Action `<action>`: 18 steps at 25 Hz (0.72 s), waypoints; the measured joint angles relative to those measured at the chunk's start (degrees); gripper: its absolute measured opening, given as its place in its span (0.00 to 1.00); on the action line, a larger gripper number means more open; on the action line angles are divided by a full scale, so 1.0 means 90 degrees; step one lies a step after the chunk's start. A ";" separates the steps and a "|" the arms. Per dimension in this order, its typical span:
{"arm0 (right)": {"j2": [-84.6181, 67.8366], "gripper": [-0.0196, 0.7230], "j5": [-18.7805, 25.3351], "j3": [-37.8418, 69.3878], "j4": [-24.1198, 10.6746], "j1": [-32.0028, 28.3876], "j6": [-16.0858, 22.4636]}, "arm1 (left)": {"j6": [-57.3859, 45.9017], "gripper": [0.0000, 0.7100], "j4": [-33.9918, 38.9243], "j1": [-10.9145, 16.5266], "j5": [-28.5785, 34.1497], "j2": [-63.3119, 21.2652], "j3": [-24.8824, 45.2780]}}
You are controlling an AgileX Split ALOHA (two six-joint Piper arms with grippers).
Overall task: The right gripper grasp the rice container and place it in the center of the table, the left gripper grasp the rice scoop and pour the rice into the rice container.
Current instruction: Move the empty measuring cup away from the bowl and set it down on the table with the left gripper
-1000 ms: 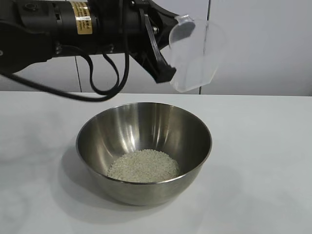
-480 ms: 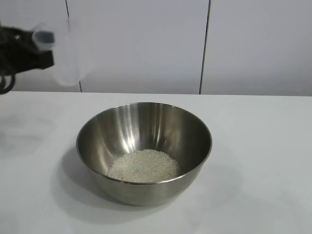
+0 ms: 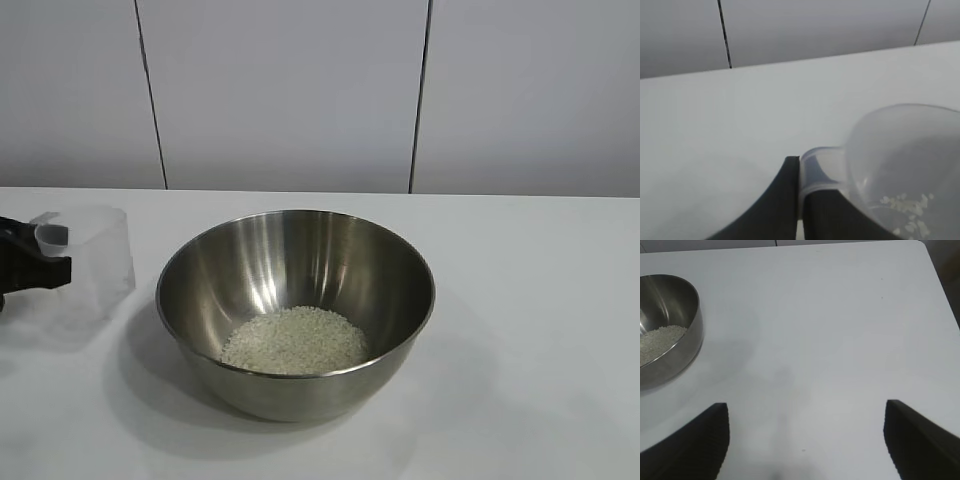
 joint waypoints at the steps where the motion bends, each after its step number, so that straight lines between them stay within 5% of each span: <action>1: 0.0000 0.80 0.0000 0.0000 0.0000 0.0000 0.0000 | 0.0000 0.00 0.0007 0.0000 -0.0006 0.0071 -0.0058; 18: 0.0000 0.80 0.0000 0.0000 -0.0007 0.0000 0.0007 | 0.0000 0.01 0.0136 0.0000 -0.0058 0.0853 -0.0419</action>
